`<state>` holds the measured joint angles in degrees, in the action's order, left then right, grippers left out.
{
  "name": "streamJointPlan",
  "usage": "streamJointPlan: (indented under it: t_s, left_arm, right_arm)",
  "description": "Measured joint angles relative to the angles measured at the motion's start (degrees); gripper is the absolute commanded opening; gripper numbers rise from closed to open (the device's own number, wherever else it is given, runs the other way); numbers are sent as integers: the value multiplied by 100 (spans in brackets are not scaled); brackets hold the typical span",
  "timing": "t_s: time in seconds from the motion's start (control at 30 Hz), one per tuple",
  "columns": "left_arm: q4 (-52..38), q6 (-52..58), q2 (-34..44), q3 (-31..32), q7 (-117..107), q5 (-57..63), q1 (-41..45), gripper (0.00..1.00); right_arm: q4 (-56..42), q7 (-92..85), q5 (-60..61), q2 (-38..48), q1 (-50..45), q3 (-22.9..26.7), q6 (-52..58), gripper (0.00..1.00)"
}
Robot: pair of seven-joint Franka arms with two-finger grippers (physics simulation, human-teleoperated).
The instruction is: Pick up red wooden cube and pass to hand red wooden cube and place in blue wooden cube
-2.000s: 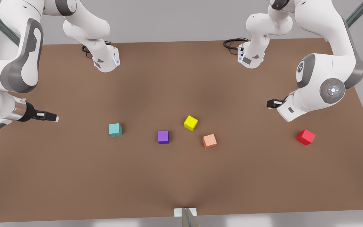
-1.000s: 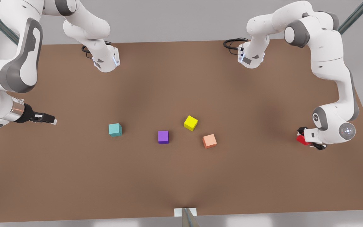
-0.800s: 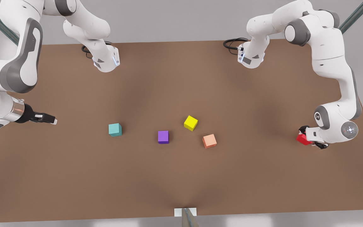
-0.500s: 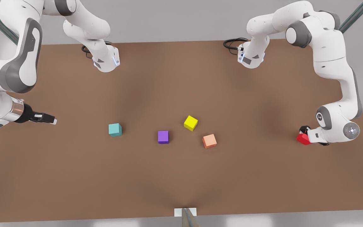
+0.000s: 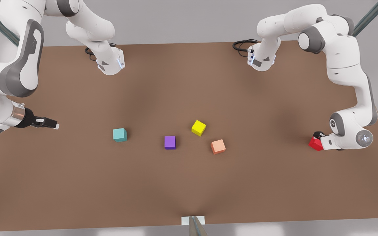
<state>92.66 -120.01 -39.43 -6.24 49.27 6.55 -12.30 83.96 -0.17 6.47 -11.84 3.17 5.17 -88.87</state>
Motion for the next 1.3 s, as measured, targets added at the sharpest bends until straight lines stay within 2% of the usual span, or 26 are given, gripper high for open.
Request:
streamJointPlan:
  t_s: [0.47, 0.53, 0.57, 0.8, 0.9, 0.97, 1.1, 1.17, 1.3]
  left_arm:
    - [-36, -83, -369, 0, 117, -233, -21, 100]
    - [-42, -93, -376, 0, 126, -232, -31, 79]
    - [-47, -97, -377, 0, 129, -230, -33, 76]
    - [-121, -3, -170, 8, 77, -338, 59, 74]
    - [-342, 531, -35, 45, -154, -1377, 354, 74]
    - [-827, 1030, -127, 488, -473, -2085, 517, 74]
    - [-1816, 1713, -811, 2479, -1447, -3343, 617, 74]
    - [-2012, 1907, -1105, 3196, -1948, -4104, 671, 74]
    - [-2552, 2011, -1751, 3849, -2718, -5427, 1031, 74]
  right_arm:
    - [0, -23, -8, 0, 0, 0, -1, 100]
    - [6, -26, -9, 3, 0, 0, -1, 100]
    - [13, -26, -15, 16, -1, 0, 1, 100]
    - [126, -50, -47, 337, -81, -57, 165, 100]
    - [105, -429, 797, -227, -42, -44, 314, 100]
    - [-47, -830, 1947, -1057, -24, -44, 403, 100]
    - [-1012, -2051, 4019, -2778, -34, -57, 507, 100]
    - [-1092, -2814, 4647, -3088, -36, -53, 524, 100]
    - [-1021, -4452, 5655, -3248, -293, -51, 320, 100]
